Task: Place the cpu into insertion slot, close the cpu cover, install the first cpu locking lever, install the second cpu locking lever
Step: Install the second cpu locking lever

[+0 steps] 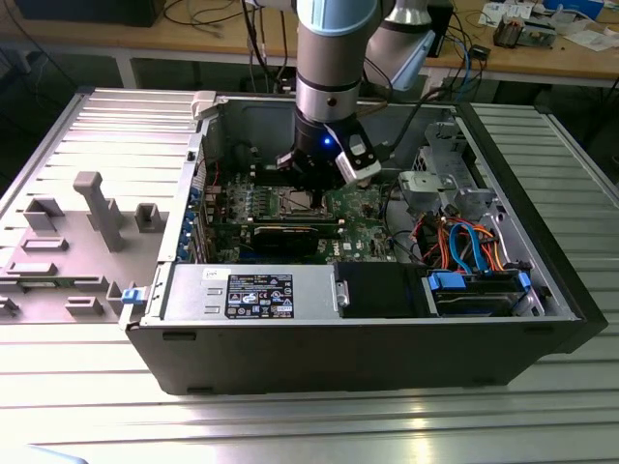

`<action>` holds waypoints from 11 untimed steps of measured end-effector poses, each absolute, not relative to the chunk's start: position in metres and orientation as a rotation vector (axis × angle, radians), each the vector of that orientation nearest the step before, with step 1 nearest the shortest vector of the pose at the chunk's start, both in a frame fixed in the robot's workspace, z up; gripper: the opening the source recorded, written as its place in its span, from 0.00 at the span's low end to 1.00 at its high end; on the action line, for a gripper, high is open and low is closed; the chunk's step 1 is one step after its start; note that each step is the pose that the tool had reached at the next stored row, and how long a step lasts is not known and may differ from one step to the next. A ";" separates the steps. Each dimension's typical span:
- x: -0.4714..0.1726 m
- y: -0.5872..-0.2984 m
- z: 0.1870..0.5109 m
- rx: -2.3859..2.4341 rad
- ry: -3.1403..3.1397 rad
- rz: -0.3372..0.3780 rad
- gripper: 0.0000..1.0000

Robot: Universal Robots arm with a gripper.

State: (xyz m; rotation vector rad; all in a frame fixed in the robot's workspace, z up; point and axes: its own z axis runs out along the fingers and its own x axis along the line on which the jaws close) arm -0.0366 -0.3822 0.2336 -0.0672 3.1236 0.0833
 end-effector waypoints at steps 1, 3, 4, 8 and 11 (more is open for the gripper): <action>-0.037 -0.383 0.234 -0.067 3.130 0.084 0.11; -0.037 -0.383 0.233 -0.067 3.148 0.085 0.11; -0.038 -0.383 0.233 -0.068 3.153 0.085 0.11; -0.042 -0.385 0.230 -0.099 3.154 0.105 0.11; -0.043 -0.385 0.228 -0.147 3.153 0.110 0.11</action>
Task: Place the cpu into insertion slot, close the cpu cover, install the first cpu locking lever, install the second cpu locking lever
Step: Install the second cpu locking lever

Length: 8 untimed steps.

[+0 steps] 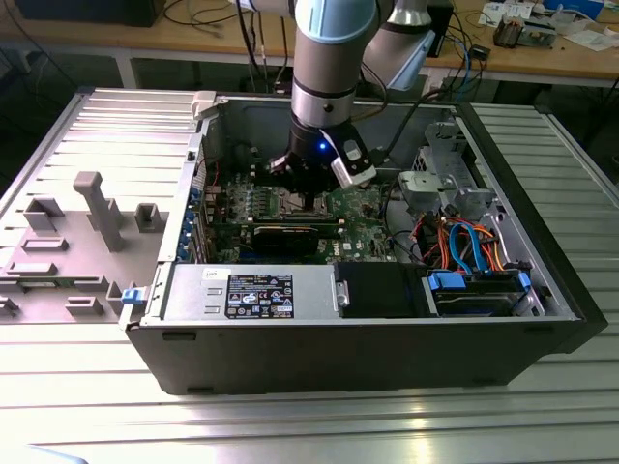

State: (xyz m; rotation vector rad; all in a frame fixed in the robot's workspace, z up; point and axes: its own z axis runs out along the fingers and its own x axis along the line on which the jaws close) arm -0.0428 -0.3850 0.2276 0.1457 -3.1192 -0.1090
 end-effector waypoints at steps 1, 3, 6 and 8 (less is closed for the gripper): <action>-0.043 -0.386 0.227 0.149 -3.119 -0.110 0.11; -0.044 -0.390 0.227 0.149 -3.119 -0.116 0.11; -0.047 -0.391 0.227 0.150 -3.119 -0.127 0.11; -0.054 -0.391 0.227 0.150 -3.119 -0.134 0.11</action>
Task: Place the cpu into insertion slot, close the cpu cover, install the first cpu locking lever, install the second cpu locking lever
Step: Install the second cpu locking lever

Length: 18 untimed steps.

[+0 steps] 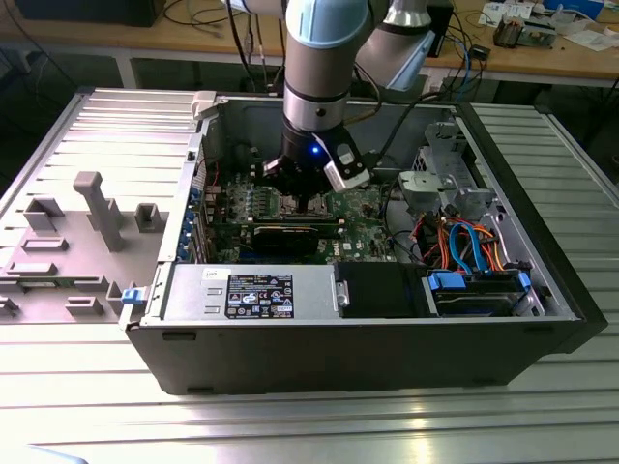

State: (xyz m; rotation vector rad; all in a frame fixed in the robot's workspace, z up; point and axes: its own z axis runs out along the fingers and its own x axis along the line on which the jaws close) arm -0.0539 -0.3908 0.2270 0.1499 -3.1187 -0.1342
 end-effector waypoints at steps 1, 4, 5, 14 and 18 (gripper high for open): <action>-0.059 -0.391 0.227 0.150 -3.119 -0.137 0.11; -0.066 -0.392 0.227 0.151 -3.119 -0.138 0.11; -0.068 -0.392 0.227 0.151 -3.119 -0.138 0.11; -0.079 -0.400 0.226 0.152 -3.118 -0.176 0.11; -0.080 -0.406 0.226 0.152 -3.117 -0.200 0.11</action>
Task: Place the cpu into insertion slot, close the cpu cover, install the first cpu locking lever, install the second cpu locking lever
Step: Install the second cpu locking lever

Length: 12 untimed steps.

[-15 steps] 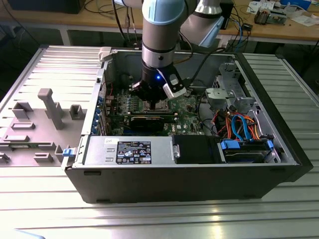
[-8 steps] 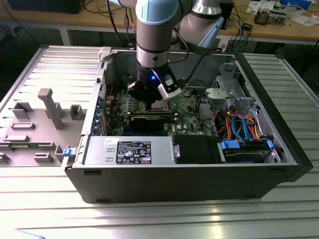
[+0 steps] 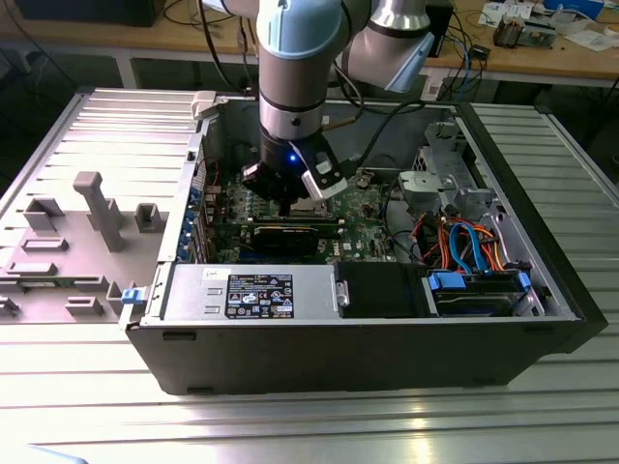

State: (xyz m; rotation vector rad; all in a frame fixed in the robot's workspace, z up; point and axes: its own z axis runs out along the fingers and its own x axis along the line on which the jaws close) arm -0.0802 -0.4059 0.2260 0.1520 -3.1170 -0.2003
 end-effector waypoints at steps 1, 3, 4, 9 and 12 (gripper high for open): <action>-0.081 -0.406 0.226 0.152 -3.117 -0.204 0.11; -0.082 -0.406 0.224 0.152 -3.117 -0.209 0.11; -0.082 -0.406 0.223 0.152 -3.117 -0.212 0.11; -0.090 -0.406 0.218 0.152 -3.116 -0.220 0.11; -0.091 -0.406 0.218 0.152 -3.116 -0.221 0.11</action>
